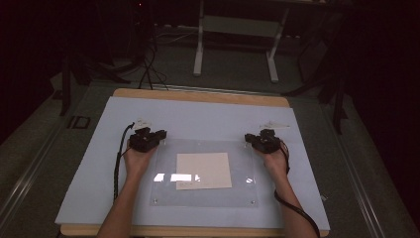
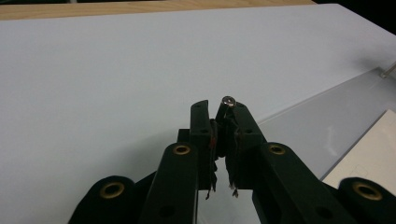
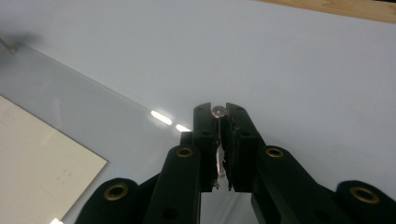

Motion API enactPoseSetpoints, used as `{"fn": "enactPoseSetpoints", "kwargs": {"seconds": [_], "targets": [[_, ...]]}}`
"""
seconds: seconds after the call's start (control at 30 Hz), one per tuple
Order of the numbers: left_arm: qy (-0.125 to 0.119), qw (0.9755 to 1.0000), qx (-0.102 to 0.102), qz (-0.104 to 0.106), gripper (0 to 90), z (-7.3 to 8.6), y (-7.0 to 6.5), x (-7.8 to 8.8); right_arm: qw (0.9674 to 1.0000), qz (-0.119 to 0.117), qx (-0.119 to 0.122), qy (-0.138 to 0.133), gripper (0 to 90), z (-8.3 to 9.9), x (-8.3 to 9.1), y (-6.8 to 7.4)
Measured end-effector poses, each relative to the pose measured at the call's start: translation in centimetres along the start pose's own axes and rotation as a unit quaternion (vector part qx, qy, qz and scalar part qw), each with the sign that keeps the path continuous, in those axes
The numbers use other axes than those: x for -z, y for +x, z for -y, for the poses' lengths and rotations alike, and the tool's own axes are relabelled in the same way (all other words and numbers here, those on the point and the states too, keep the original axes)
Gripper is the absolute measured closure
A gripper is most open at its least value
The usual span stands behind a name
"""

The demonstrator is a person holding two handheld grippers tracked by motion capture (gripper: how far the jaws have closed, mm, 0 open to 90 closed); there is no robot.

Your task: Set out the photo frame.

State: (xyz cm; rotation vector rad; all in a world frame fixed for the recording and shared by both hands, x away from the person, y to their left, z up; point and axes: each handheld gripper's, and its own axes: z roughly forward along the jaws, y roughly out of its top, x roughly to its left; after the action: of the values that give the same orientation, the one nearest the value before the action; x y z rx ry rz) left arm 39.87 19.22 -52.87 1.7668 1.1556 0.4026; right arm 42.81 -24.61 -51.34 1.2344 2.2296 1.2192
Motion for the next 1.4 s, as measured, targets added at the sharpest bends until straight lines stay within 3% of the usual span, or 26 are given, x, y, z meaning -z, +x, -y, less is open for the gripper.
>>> {"fn": "enactPoseSetpoints", "kwargs": {"seconds": [0.13, 0.27, 0.33, 0.47, 0.67, 0.9, 1.07, 1.27, 1.4], "targets": [[-0.005, 1.0, -0.006, 0.002, 80.9, 0.0, 0.0, 0.0, 1.0, -0.004, -0.004, 0.001, 84.1, 0.0, 0.0, -0.1], [-0.025, 0.9996, -0.013, 0.002, 77.8, -0.1, -0.2, 0.0, 0.9999, -0.008, -0.012, 0.004, 83.9, 0.0, 0.0, -0.2], [-0.019, 0.9996, -0.017, -0.01, 82.0, -0.2, -0.4, 0.0, 0.9998, -0.011, -0.016, 0.005, 83.8, -0.1, 0.0, -0.3], [-0.013, 0.9998, -0.013, -0.006, 82.6, -0.4, -0.2, 0.0, 0.9996, -0.014, -0.023, 0.009, 83.4, -0.1, 0.0, -0.4], [-0.019, 0.9992, 0.024, 0.025, 81.0, -0.2, 0.6, -0.1, 0.9993, -0.016, -0.029, 0.016, 83.3, -0.3, -0.1, -0.5], [0.006, 0.9984, 0.039, 0.041, 80.8, -1.0, 1.2, -0.4, 0.9985, -0.018, -0.036, 0.038, 83.5, -1.0, -0.3, -0.7], [0.028, 0.997, 0.052, 0.049, 81.2, -1.7, 1.8, -0.8, 0.997, -0.029, -0.053, 0.048, 83.7, -1.4, -0.6, -1.2], [0.028, 0.9947, 0.079, 0.06, 81.6, -2.0, 2.4, -1.3, 0.9944, -0.046, -0.077, 0.056, 83.6, -1.8, -1.1, -2.0], [0.038, 0.9946, 0.081, 0.054, 82.6, -2.5, 2.4, -1.7, 0.9926, -0.052, -0.086, 0.068, 83.9, -2.2, -1.3, -2.3]]}}
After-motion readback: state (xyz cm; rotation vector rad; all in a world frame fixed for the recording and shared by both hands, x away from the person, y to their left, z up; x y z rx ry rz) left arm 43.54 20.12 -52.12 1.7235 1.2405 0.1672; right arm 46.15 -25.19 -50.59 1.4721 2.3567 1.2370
